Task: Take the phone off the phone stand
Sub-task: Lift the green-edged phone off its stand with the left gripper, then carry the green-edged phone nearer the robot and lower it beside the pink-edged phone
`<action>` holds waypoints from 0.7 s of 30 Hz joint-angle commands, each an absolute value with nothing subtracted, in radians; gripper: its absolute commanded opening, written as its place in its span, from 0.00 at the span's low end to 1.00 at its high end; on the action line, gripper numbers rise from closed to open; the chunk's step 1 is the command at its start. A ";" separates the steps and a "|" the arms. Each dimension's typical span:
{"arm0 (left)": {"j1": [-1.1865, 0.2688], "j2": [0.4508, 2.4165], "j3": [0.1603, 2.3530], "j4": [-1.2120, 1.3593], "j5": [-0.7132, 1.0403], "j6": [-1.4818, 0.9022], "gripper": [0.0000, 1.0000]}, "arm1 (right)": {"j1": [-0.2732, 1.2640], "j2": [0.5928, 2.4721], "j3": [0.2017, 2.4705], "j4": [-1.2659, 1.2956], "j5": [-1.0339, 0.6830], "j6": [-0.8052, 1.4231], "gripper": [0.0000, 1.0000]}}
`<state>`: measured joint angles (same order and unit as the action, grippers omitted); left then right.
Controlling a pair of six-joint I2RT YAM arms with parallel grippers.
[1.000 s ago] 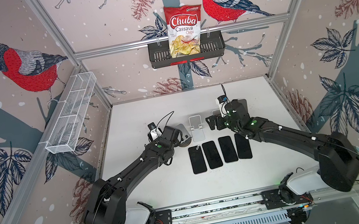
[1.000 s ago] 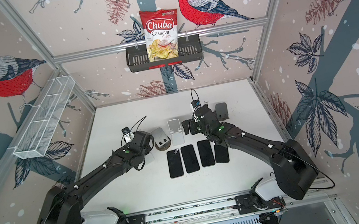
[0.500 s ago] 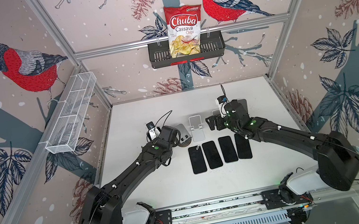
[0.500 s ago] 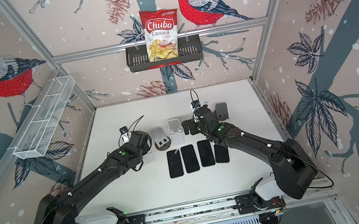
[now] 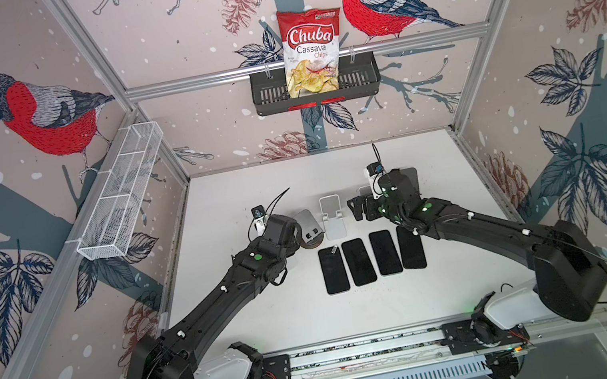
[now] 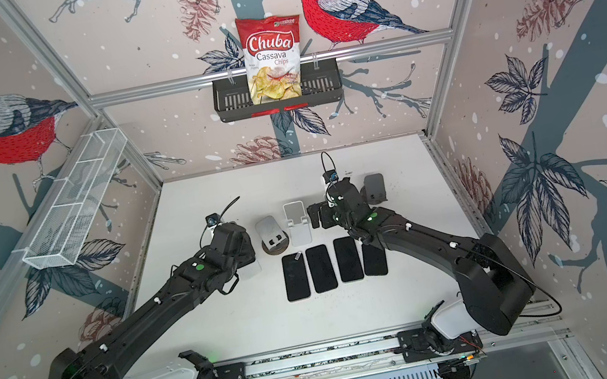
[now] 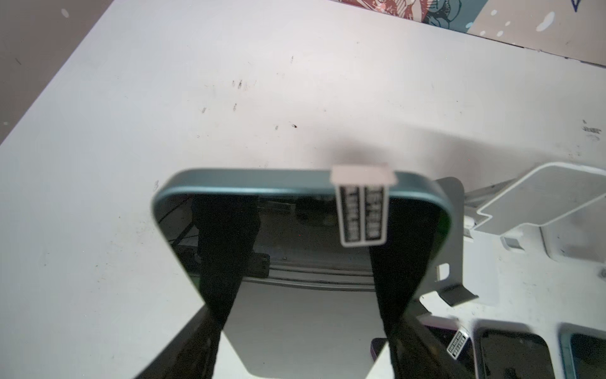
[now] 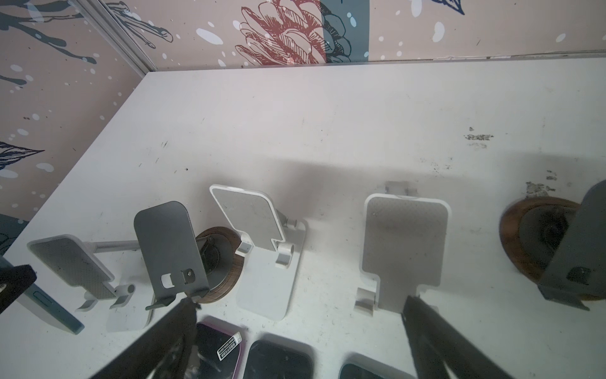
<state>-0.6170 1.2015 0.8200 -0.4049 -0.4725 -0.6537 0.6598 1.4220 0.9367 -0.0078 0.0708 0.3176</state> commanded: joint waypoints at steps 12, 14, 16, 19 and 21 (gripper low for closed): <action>-0.742 1.214 0.863 -0.500 -0.439 -0.642 0.61 | 0.661 1.408 0.942 0.021 0.062 0.326 0.99; -0.751 1.214 0.853 -0.502 -0.432 -0.657 0.61 | 0.661 1.403 0.940 0.018 0.066 0.325 0.99; -0.759 1.212 0.843 -0.499 -0.420 -0.671 0.61 | 0.660 1.395 0.937 0.017 0.067 0.327 0.99; -0.773 1.209 0.822 -0.489 -0.396 -0.688 0.61 | 0.661 1.383 0.932 0.018 0.069 0.328 0.99; -0.790 1.211 0.809 -0.483 -0.385 -0.702 0.61 | 0.661 1.373 0.927 0.017 0.070 0.331 0.99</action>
<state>-0.7769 1.2137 0.8192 -0.4908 -0.4046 -0.6758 0.6598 1.3865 0.9306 -0.0055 0.0689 0.3210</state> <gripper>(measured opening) 0.747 0.992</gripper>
